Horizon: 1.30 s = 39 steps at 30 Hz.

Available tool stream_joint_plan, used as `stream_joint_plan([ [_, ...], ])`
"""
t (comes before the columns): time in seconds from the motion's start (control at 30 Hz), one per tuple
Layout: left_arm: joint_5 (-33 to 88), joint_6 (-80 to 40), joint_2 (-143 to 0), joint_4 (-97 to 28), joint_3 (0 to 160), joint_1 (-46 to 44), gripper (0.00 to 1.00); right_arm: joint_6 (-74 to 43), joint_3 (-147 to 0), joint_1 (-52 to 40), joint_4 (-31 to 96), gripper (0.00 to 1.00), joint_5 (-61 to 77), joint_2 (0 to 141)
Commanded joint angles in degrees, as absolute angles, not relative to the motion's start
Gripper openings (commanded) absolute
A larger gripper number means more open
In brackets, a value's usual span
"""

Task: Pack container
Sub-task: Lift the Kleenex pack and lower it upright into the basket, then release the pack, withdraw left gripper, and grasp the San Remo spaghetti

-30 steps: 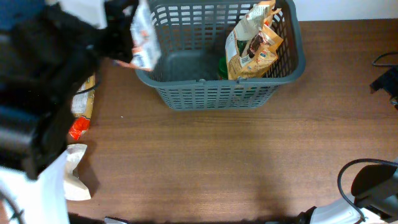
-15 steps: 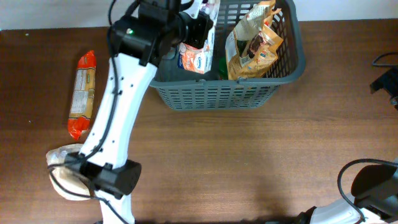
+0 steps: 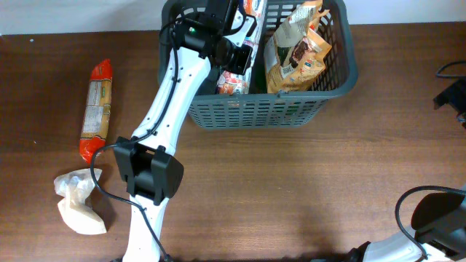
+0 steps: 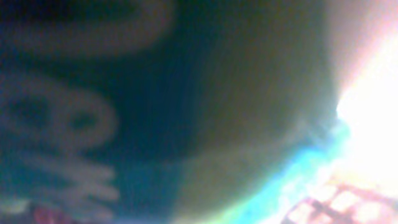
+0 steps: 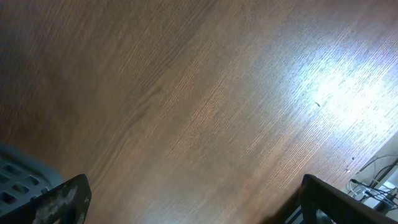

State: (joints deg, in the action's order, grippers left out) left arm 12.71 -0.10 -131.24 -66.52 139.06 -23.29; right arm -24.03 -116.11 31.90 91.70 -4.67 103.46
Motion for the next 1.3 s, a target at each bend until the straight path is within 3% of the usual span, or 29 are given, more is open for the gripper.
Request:
stream_joint_plan([
  [0.0,13.8,-0.4,-131.8,-66.8,139.7,-23.3,0.11,-24.5,-115.9,32.2,91.7,0.99,-4.8,102.6],
  [0.03,13.8,-0.4,-131.8,-66.9,139.7,-23.3,0.18,-24.5,-115.9,32.2,91.7,0.99,-4.8,102.6],
  [0.1,13.8,-0.4,-131.8,-67.2,139.7,-23.2,0.60,-24.5,-115.9,32.2,91.7,0.99,-4.8,102.6],
  [0.17,13.8,-0.4,-131.8,-67.7,139.7,-23.2,0.84,-24.5,-115.9,32.2,91.7,0.99,-4.8,102.6],
  [0.23,13.8,-0.4,-131.8,-68.2,139.7,-23.2,0.94,-24.5,-115.9,32.2,91.7,0.99,-4.8,102.6],
  [0.57,13.8,-0.4,-124.9,-73.7,150.5,-17.3,0.99,-24.5,-115.9,32.2,91.7,0.99,-4.8,102.6],
  [0.97,4.0,0.1,-110.3,-96.5,153.4,6.5,0.99,-24.5,-115.9,32.2,91.7,0.99,-4.8,102.6],
  [1.27,4.7,1.9,-114.1,-89.6,139.0,21.0,0.99,-24.5,-115.9,32.2,91.7,0.99,-4.8,102.6],
])
